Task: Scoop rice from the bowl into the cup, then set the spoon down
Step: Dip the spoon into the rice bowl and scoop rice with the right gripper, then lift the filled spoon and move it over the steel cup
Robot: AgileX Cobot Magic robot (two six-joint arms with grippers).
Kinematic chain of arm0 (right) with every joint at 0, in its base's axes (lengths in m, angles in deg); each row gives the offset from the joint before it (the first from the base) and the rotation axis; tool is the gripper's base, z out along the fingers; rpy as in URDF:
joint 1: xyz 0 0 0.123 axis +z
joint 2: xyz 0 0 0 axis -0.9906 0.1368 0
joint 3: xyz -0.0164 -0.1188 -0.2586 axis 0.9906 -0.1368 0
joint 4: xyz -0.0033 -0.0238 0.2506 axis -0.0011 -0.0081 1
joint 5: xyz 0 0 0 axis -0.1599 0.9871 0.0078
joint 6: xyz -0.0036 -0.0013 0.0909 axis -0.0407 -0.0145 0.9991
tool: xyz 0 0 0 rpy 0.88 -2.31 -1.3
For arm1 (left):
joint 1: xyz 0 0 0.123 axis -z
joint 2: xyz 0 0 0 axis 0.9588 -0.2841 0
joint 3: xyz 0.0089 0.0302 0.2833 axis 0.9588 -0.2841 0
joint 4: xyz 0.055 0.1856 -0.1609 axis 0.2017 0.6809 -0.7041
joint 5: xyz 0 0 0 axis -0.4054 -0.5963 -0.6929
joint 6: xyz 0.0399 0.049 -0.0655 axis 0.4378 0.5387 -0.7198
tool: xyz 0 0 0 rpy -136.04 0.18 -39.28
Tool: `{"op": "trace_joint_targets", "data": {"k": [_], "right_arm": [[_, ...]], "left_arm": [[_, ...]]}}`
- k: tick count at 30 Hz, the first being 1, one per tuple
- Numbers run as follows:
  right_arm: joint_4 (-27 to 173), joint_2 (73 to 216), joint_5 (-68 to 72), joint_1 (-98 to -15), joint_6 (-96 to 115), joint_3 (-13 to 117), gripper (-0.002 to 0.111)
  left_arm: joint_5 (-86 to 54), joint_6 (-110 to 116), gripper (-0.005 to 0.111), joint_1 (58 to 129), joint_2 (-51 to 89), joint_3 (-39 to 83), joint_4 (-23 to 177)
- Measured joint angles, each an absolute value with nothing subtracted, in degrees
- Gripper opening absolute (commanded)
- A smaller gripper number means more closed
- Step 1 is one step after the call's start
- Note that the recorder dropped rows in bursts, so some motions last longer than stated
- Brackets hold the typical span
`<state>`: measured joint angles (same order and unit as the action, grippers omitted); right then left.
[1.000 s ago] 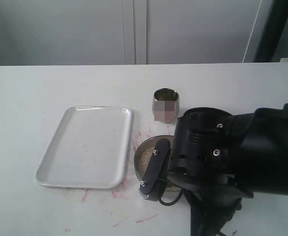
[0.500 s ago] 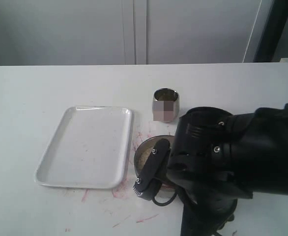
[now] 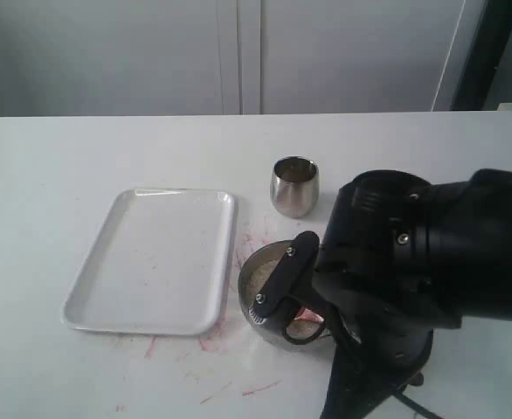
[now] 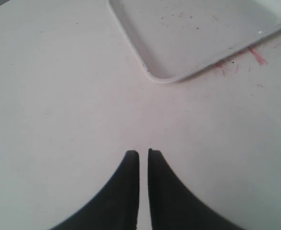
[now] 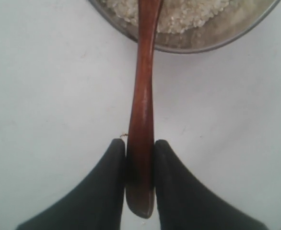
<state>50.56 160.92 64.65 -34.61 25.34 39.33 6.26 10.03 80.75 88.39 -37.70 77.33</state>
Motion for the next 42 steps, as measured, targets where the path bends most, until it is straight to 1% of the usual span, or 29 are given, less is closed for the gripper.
{"op": "trace_joint_targets", "data": {"k": [12,32,42], "right_arm": [[54.0,157.3,62.5,-38.2,25.2,39.3,0.0],[65.5,156.9,61.4,-44.5,19.2,39.3,0.0],[70.7,156.8,61.2,-49.5,15.8,39.3,0.0]], "left_arm": [[6.3,10.0,0.014,80.8,88.4,-37.7,77.3],[6.3,10.0,0.014,80.8,88.4,-37.7,77.3],[6.3,10.0,0.014,80.8,88.4,-37.7,77.3]]}}
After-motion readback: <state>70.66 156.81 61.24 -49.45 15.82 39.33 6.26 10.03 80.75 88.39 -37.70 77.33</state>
